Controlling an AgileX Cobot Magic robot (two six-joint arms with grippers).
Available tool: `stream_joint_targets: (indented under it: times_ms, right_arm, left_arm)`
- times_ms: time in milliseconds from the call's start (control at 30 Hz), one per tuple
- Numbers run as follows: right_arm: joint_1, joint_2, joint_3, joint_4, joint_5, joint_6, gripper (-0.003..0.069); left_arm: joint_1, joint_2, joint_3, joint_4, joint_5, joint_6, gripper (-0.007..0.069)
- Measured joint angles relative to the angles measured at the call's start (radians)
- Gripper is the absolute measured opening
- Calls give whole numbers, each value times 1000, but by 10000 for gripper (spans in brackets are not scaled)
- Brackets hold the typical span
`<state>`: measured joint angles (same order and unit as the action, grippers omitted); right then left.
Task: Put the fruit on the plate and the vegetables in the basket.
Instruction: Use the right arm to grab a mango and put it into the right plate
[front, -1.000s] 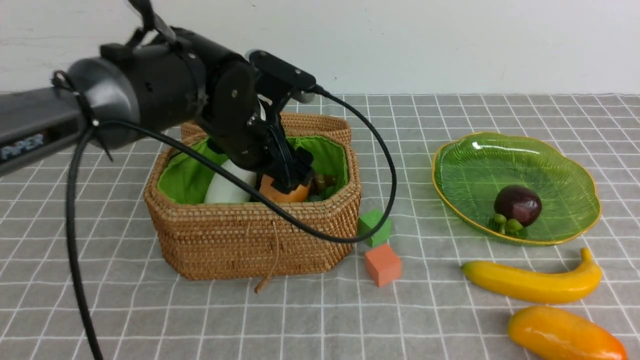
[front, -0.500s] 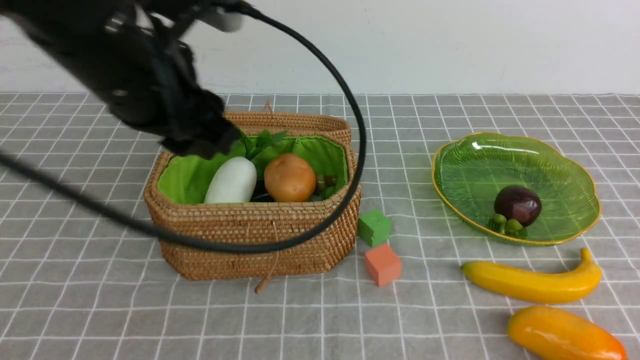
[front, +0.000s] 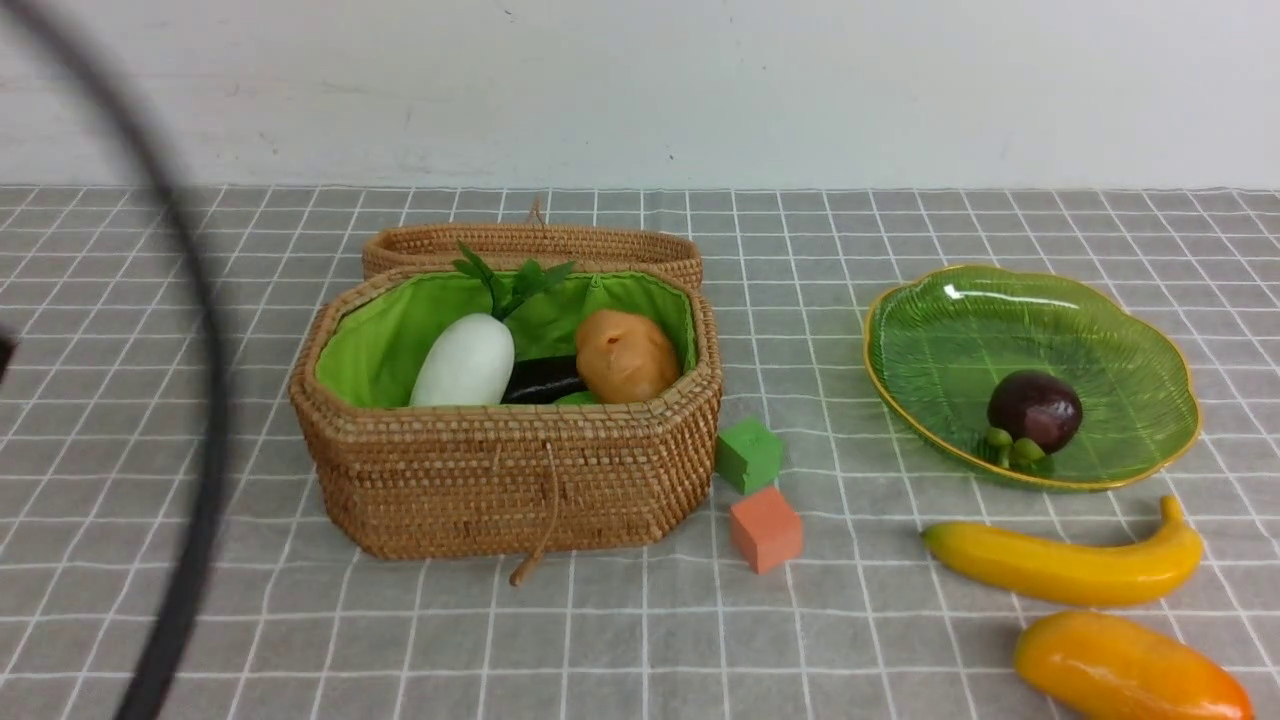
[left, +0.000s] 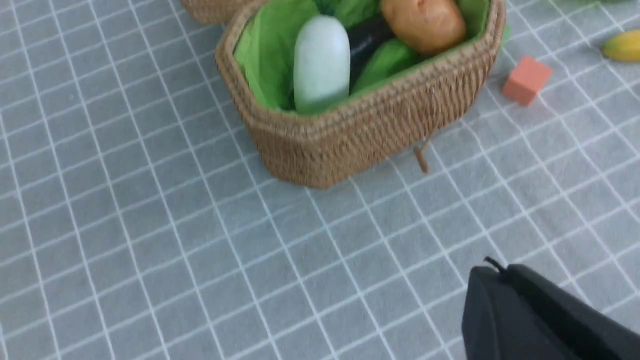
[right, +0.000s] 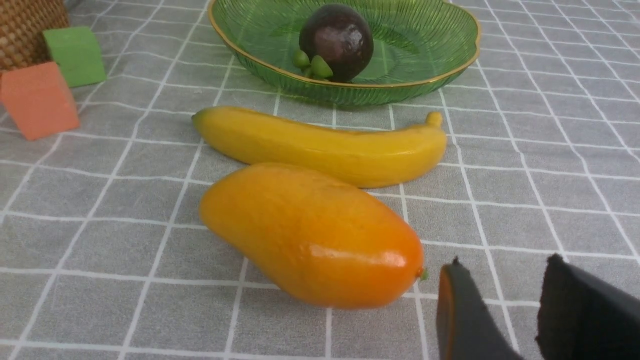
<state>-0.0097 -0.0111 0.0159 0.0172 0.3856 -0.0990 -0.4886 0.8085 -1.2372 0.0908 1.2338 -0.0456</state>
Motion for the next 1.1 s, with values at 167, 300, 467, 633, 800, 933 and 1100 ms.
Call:
stream_joint_targets:
  times_ms: [167,300,467,633,800,933,1100]
  right_arm:
    - [0,0,0,0,0,0,242]
    - [0,0,0,0,0,0,242]
    - [0,0,0,0,0,0,242]
    - [0,0,0,0,0,0,242]
    - [0,0,0,0,0,0,242]
    - [0,0,0,0,0,0,242]
    - [0,0,0,0,0,0,242]
  left_arm:
    - [0,-124,178,-31,0,-2,-13]
    - [0,-163,264,-72,-32,-3,-13]
    - [0,-164,277,-79,-104,-3,-13]
    - [0,-164,277,-79,-158,-3,-13]
    - [0,-164,277,-79,-166,-3,-13]
    - [0,-164,277,-79,-167,-3,-13]
    - [0,-164,277,-79,-167,-3,-13]
